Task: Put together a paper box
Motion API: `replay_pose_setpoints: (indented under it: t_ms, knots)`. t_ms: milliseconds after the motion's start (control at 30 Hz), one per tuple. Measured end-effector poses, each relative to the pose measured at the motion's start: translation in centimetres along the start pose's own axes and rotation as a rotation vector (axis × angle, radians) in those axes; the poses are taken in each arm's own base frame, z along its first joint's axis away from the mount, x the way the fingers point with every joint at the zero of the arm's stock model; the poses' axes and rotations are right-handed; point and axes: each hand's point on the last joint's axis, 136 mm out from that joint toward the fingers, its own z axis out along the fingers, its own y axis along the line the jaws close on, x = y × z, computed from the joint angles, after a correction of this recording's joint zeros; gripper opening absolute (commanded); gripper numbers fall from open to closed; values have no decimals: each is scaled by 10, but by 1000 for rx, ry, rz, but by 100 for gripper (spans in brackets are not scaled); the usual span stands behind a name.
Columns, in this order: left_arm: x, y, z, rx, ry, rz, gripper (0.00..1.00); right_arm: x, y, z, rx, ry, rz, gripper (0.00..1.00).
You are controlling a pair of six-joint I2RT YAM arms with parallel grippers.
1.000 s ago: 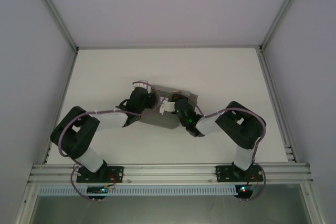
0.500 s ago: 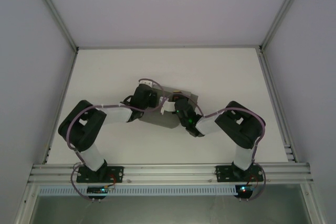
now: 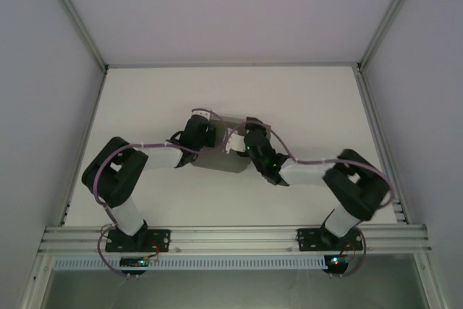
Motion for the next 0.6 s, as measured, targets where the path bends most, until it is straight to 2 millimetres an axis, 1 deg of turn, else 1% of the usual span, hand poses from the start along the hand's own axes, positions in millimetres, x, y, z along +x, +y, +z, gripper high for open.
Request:
replay_pose_setpoints:
  t_ms: [67, 133, 167, 233, 267, 367, 400, 467, 533, 600]
  knots:
    - [-1, 3, -1, -15, -3, -15, 0, -5, -13, -14, -35, -24, 112, 99]
    - [0, 7, -4, -28, -6, -30, 0, -6, -34, -32, -48, -54, 262, 99]
    - [1, 9, -6, -35, -5, -38, 0, -4, -49, -41, -39, -67, 353, 99]
    - [0, 10, -9, -39, -7, -53, 0, 7, -77, -55, -5, -76, 534, 99]
    - [-1, 11, -12, -39, -9, -61, 0, 15, -92, -61, 16, -69, 637, 99]
    - [-6, 12, -22, -30, -31, -79, 0, 42, -124, -69, 56, -31, 910, 99]
    - [-8, 12, -25, -22, -42, -83, 0, 50, -130, -69, 60, -10, 979, 99]
    - [-12, 12, -32, -7, -64, -90, 0, 59, -134, -64, 52, 36, 1090, 99]
    - [-16, 12, -38, -1, -78, -95, 0, 60, -129, -55, 20, 81, 1154, 99]
    - [-19, 12, -41, 3, -88, -101, 0, 58, -119, -41, -30, 127, 1202, 99]
